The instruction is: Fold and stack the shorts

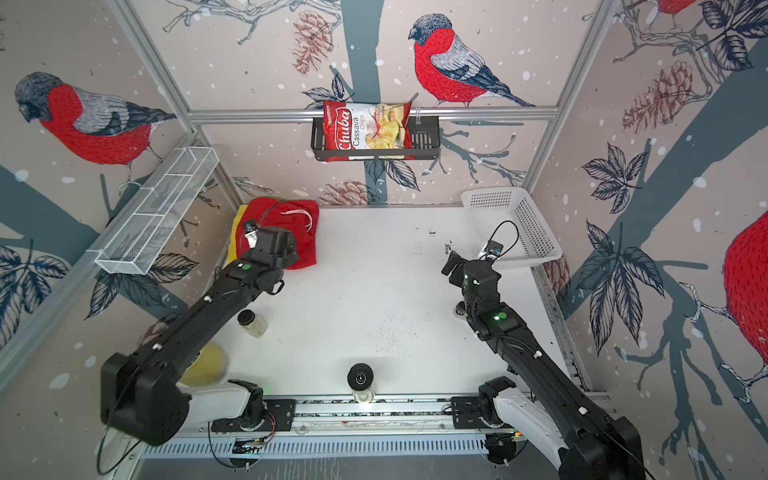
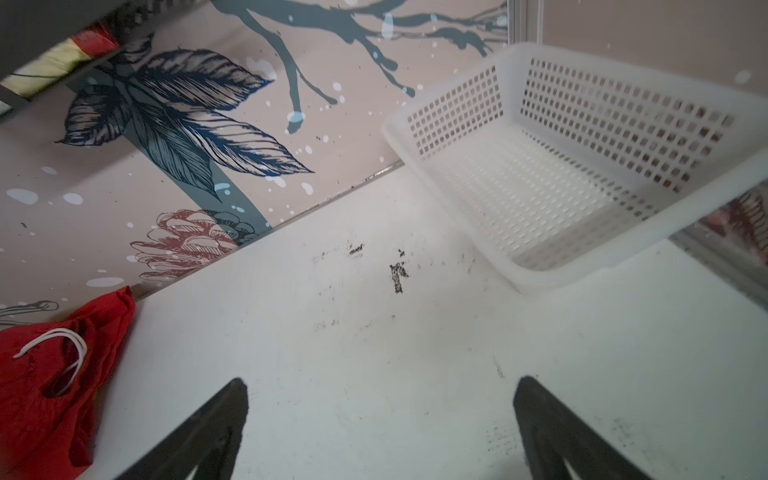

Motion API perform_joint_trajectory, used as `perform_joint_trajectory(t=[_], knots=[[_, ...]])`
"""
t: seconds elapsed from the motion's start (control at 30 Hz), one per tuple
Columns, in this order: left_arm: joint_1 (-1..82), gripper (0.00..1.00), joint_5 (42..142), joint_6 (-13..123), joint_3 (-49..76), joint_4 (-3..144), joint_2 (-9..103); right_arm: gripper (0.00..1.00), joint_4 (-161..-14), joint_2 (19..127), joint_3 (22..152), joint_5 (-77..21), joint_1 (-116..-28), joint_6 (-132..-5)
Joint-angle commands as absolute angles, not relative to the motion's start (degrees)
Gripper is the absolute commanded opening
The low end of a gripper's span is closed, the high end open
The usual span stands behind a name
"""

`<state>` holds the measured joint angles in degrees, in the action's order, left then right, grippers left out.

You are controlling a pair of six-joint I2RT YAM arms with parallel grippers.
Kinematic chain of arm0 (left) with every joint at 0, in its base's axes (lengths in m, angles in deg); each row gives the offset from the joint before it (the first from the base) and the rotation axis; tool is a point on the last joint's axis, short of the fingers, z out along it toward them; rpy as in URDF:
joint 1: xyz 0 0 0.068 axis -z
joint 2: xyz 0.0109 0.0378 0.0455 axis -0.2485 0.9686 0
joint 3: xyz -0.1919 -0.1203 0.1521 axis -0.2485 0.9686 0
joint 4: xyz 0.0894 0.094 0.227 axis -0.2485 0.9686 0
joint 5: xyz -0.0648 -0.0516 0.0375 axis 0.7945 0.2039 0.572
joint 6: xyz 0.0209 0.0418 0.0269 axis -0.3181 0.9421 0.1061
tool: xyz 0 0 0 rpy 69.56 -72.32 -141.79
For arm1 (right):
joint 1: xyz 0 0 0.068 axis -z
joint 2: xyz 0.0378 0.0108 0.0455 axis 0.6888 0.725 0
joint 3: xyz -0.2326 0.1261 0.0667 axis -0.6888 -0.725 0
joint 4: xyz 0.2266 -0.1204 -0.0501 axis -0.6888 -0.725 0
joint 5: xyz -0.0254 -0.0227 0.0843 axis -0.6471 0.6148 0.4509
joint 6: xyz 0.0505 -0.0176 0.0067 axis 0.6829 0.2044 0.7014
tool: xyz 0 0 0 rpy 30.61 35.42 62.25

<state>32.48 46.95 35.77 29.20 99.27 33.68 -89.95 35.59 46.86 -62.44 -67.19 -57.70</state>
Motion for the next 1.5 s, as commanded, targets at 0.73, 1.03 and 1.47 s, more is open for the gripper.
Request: perform_joint_trajectory(t=[0.73, 1.03, 1.47], knots=[[32.5, 0.98, 46.1, 60.2, 87.2, 25.9, -12.9, 0.99, -67.3, 22.3, 30.8, -68.3, -65.7, -80.4], [30.4, 0.99, 46.0, 68.7, 86.7, 17.8, 9.1, 1.00, -58.8, 27.2, 23.5, -64.5, -65.0, -88.3], [24.3, 0.99, 50.4, 71.8, 81.0, -9.0, 45.5, 0.99, -37.0, 40.9, 13.7, -63.3, -54.3, -85.3]])
